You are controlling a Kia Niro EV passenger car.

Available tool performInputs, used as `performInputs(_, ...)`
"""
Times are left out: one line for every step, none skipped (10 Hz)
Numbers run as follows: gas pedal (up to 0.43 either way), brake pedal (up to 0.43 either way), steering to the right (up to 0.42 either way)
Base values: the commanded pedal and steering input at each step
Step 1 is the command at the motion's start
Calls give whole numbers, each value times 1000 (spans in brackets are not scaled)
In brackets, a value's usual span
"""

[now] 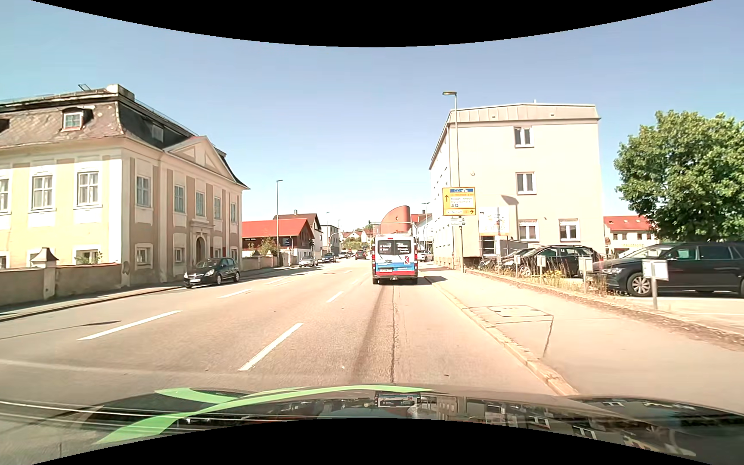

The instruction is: Follow the waypoints while adhering to traffic rules and regulations

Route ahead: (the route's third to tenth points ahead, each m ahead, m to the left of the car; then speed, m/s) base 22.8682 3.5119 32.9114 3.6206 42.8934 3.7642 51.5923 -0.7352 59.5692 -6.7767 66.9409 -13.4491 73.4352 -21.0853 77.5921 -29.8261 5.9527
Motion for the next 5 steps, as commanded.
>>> performInputs(0, 6, -11)
performInputs(0, 6, -11)
performInputs(0, 6, -11)
performInputs(0, 0, -11)
performInputs(0, 0, -11)
